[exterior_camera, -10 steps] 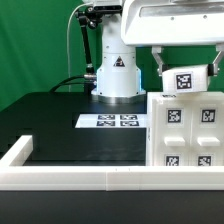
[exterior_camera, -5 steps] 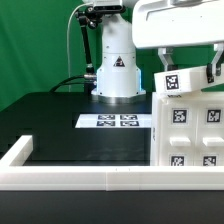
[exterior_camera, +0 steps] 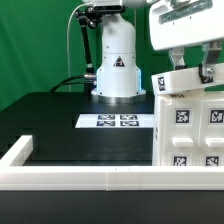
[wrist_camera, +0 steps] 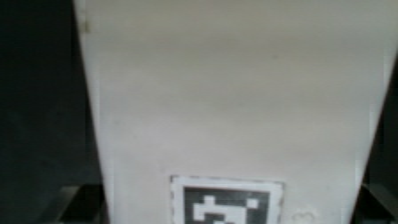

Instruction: Assemble cabinet

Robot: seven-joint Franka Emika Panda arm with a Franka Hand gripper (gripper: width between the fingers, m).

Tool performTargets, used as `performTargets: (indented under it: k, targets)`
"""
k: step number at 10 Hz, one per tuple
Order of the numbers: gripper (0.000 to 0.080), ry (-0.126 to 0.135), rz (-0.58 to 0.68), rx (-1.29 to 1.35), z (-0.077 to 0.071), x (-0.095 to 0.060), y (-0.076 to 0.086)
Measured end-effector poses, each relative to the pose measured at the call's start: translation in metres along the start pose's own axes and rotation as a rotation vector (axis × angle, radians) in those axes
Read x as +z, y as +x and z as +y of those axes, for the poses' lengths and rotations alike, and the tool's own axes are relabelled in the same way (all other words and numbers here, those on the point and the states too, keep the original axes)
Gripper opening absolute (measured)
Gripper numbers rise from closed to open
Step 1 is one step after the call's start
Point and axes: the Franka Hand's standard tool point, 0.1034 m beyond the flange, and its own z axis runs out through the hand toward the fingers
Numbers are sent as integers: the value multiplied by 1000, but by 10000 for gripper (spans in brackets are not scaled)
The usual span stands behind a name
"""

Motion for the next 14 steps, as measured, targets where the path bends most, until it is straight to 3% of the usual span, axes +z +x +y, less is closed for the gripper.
performTargets:
  k: [3,5,7,10,13,14]
  targets:
    - [557,1,-4,88,-1,0,-1]
    - [758,3,-9,79,-2,0,-2]
    - [791,22,-19,58,-5,-8,-3]
    - [796,66,-49,34,-9,-33,-5]
    - [796,60,-48,-4,-7,-30,-7]
    - [796,45,-46,-61,-9,-31,-11]
